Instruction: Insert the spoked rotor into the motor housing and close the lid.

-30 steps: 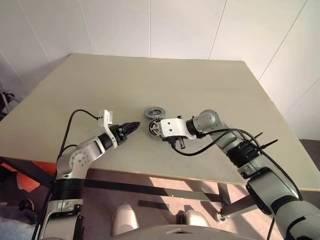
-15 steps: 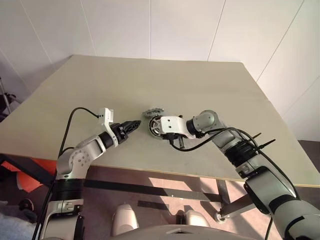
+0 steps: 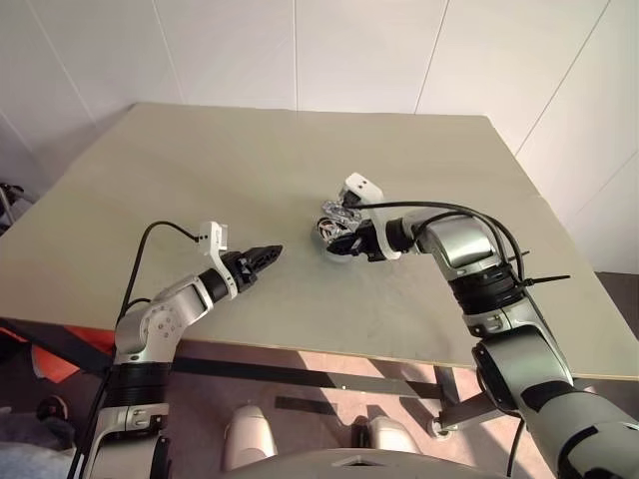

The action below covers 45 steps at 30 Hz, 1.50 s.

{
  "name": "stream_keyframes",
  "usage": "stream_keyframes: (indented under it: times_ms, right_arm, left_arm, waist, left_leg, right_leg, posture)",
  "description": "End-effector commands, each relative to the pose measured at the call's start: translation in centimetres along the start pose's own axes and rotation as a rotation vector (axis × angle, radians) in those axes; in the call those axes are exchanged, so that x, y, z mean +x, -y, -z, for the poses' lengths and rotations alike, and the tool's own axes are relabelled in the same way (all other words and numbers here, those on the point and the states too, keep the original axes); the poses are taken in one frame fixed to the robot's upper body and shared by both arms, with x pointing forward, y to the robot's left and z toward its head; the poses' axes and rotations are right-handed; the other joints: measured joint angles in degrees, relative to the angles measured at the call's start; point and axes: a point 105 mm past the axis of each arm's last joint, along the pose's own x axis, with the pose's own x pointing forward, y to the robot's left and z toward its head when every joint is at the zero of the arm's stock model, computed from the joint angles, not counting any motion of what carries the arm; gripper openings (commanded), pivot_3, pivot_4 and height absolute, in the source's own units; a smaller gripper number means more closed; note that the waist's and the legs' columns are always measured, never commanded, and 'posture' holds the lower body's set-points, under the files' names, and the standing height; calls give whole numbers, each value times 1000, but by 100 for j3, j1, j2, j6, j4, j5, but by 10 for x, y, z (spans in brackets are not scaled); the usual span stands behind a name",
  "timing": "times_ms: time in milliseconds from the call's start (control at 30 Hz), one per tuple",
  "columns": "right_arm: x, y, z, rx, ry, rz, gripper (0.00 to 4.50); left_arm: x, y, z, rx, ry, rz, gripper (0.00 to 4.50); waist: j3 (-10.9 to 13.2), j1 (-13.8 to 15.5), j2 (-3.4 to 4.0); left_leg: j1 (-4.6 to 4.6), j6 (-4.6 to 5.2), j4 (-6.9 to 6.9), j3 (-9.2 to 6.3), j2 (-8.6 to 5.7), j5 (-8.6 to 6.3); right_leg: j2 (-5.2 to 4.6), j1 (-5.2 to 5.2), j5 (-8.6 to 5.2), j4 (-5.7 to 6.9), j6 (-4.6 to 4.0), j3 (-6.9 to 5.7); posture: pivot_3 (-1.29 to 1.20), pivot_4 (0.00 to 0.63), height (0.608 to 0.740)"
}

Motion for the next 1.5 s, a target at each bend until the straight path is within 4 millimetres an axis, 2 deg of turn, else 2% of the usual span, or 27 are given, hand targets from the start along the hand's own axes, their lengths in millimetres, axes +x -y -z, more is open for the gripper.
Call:
stream_keyframes:
  times_ms: [33,167,300,433,500,633,833,867,1033,1100,1200,1267,1300,1367,1433,1500]
  right_arm:
    - [-9,-18,-35,88,96,-24,4]
    - [-5,-29,-42,226,97,-50,4]
    - [3,-26,-48,388,94,-26,4]
    - [15,-24,-48,468,94,9,4]
    - [26,-23,-42,501,83,24,4]
    - [46,-21,-17,581,20,68,4]
    - [53,-25,-12,618,15,54,4]
    - [53,-25,-12,621,19,57,689]
    - [48,-30,-31,577,72,32,2204]
    - [43,-35,-41,554,100,-10,2204]
    - [28,-43,-59,428,189,-76,2204]
    - [12,-45,-67,193,262,-89,2204]
    - [6,-47,-65,55,269,-102,2204]
    - [-3,-47,-51,-237,227,-115,2204]
    - [-3,-22,-27,-519,99,-21,2204]
    - [0,-2,-11,-680,-3,25,2204]
  left_arm:
    - [-4,5,-14,33,49,17,2529]
    - [-7,4,-14,34,48,8,2529]
    - [-10,3,-15,37,50,1,2529]
    - [-10,2,-17,43,55,-3,2529]
    - [-9,3,-18,44,58,0,2529]
    - [-7,6,-18,51,55,6,2529]
    - [-10,4,-20,59,54,5,2529]
    - [-10,4,-20,60,53,6,2529]
    - [-8,4,-22,67,43,9,2529]
    - [-7,4,-22,69,39,11,2529]
    - [-6,4,-22,72,35,12,2529]
    - [-6,3,-23,74,34,13,2529]
    - [-6,3,-23,74,34,14,2529]
    - [-6,3,-23,75,31,15,2529]
    - [-4,4,-23,77,28,19,2529]
    - [-2,4,-23,77,26,22,2529]
  waist:
    - [1,6,1]
    - [2,27,3]
    - [8,26,12]
    - [8,31,13]
    - [8,29,13]
    - [7,27,13]
    - [7,56,13]
    - [7,57,13]
    - [8,41,15]
    - [8,38,15]
    - [8,36,15]
    - [7,70,14]
    - [7,115,13]
    - [5,197,11]
    - [4,203,9]
    - [4,183,8]
  left_leg:
    - [-2,-6,0,0,1,-4]
    - [-6,-18,1,1,0,-17]
    - [-1,-28,3,1,0,-11]
    - [19,-43,2,0,0,-2]
    - [24,-47,2,0,0,0]
    - [26,-52,-1,0,0,3]
    - [38,-51,0,-1,-4,3]
    - [42,-51,0,-1,-4,3]
    - [51,-54,0,-1,-4,4]
    - [53,-59,0,-1,-3,7]
    - [52,-57,-2,-1,-3,6]
    - [48,-54,-2,-1,-3,4]
    - [45,-51,-1,-2,-3,3]
    - [49,-40,5,-2,-4,-4]
    - [54,-33,9,-2,-4,-8]
    - [59,-35,9,-1,-3,-7]
  right_leg:
    - [1,-2,-1,0,-1,-3]
    - [-1,-2,-3,-9,-1,-2]
    - [-2,-2,-5,-5,2,2]
    - [-3,12,-8,6,9,7]
    - [-3,14,-14,9,20,9]
    - [-2,13,-7,13,9,9]
    - [-5,30,-9,10,13,9]
    - [-5,33,-12,11,19,9]
    - [-4,35,-28,18,47,12]
    - [-3,34,-28,24,46,12]
    - [-2,31,-10,23,16,12]
    - [-2,31,-9,18,14,11]
    - [-4,36,-9,10,15,7]
    - [-7,57,-9,-7,15,3]
    - [-10,68,-12,-7,20,0]
    - [-9,67,-12,0,19,2]
  posture:
    - [0,0,740]
    - [0,0,740]
    - [0,0,740]
    - [0,0,740]
    - [0,0,740]
    - [0,0,740]
    - [0,0,740]
    - [0,0,740]
    - [0,0,740]
    - [0,0,740]
    - [0,0,740]
    - [0,0,740]
    - [0,0,740]
    - [0,0,740]
    - [0,0,740]
    - [0,0,740]
